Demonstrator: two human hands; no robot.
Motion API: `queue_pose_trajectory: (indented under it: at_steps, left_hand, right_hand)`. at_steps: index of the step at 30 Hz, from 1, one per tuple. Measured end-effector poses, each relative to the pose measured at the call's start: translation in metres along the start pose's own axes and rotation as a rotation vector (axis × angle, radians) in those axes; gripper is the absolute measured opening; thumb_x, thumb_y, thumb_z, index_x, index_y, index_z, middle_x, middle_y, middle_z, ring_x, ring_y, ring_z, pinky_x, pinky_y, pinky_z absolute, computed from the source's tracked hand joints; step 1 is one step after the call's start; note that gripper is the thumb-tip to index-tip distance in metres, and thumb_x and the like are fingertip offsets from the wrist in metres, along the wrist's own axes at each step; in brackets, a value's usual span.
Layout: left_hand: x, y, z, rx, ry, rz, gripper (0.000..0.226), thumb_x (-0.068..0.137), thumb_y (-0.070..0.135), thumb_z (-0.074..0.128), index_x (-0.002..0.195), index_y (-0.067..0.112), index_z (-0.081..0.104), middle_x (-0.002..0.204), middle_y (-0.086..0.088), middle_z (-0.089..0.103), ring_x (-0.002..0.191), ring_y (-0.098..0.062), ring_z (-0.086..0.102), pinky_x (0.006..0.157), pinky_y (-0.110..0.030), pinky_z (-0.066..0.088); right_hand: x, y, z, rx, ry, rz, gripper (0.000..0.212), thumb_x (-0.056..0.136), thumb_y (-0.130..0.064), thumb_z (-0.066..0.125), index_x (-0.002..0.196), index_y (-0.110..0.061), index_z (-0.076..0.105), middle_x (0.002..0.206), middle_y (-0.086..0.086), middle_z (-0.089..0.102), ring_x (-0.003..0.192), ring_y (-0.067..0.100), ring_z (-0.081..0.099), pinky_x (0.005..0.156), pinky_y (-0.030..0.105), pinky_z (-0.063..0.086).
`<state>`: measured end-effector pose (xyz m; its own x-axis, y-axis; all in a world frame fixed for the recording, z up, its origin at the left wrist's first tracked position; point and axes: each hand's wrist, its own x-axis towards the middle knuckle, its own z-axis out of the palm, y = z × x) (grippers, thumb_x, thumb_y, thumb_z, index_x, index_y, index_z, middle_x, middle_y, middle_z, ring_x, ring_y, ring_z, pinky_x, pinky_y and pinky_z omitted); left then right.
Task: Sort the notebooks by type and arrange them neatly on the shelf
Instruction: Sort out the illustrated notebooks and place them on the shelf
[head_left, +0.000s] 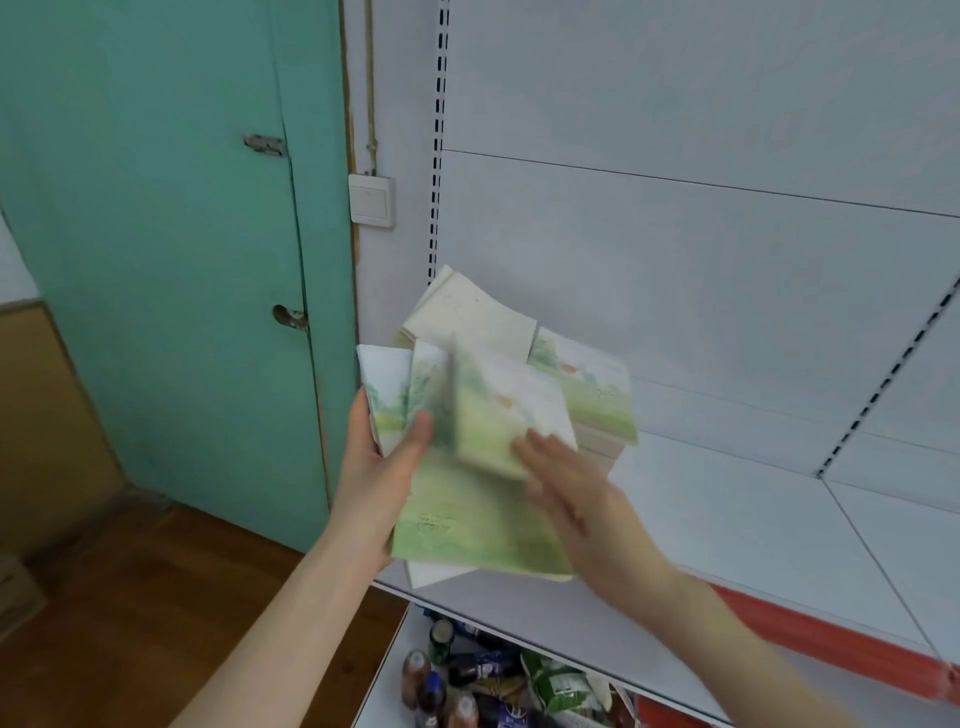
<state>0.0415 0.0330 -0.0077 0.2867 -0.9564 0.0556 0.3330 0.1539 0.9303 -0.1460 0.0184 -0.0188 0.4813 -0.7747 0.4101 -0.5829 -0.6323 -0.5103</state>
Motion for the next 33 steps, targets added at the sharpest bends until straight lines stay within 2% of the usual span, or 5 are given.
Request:
queue_pose_trajectory:
  at_steps: [4, 9, 17, 24, 33]
  left_hand:
    - [0.0, -0.002, -0.006, -0.008, -0.01, -0.026, 0.073, 0.068, 0.016, 0.074, 0.131, 0.032, 0.041, 0.112, -0.001, 0.065, 0.095, -0.023, 0.067, 0.069, -0.046, 0.056]
    - [0.001, -0.004, -0.008, 0.036, -0.052, 0.031, 0.066, 0.08, 0.0, 0.064, 0.131, 0.037, 0.041, 0.11, 0.005, 0.066, 0.091, -0.017, 0.068, 0.063, -0.036, 0.056]
    - [-0.009, -0.02, 0.049, 0.006, -0.27, 0.081, 0.064, 0.079, 0.001, 0.064, 0.118, 0.049, 0.046, 0.112, 0.012, 0.066, 0.1, -0.016, 0.065, 0.082, -0.045, 0.054]
    - [-0.019, -0.057, 0.15, 0.063, -0.454, 0.057, 0.075, 0.079, 0.009, 0.068, 0.141, 0.033, 0.031, 0.13, 0.01, 0.053, 0.11, -0.01, 0.058, 0.092, -0.038, 0.049]
    - [-0.087, -0.132, 0.364, -0.044, -0.643, -0.017, 0.05, 0.081, -0.001, 0.062, 0.103, 0.041, 0.05, 0.088, 0.012, 0.07, 0.077, -0.011, 0.07, 0.055, -0.023, 0.054]
  right_hand:
    - [-0.015, -0.01, 0.021, -0.087, -0.154, -0.072, 0.069, 0.082, -0.071, 0.012, 0.139, -0.036, 0.03, 0.145, -0.019, 0.019, 0.139, 0.002, 0.011, 0.115, 0.027, 0.014]
    - [0.001, -0.007, -0.002, 0.207, 0.191, 0.316, 0.044, 0.091, -0.032, 0.054, 0.133, -0.024, 0.047, 0.132, -0.019, 0.041, 0.123, -0.002, 0.039, 0.095, 0.005, 0.029]
    - [-0.02, 0.018, -0.04, 0.989, 0.45, 0.848, 0.021, 0.093, -0.024, 0.054, 0.105, -0.008, 0.06, 0.098, 0.014, 0.068, 0.085, 0.032, 0.066, 0.081, 0.056, 0.053]
    - [-0.086, 0.066, -0.106, 0.867, 0.76, 0.819, 0.008, 0.092, -0.019, 0.055, 0.099, -0.018, 0.059, 0.082, 0.003, 0.068, 0.061, 0.016, 0.066, 0.058, 0.035, 0.058]
    - [-0.213, 0.166, -0.259, 0.71, 0.948, 0.907, 0.002, 0.091, -0.021, 0.058, 0.092, -0.021, 0.059, 0.081, 0.002, 0.066, 0.07, 0.022, 0.062, 0.072, 0.039, 0.055]
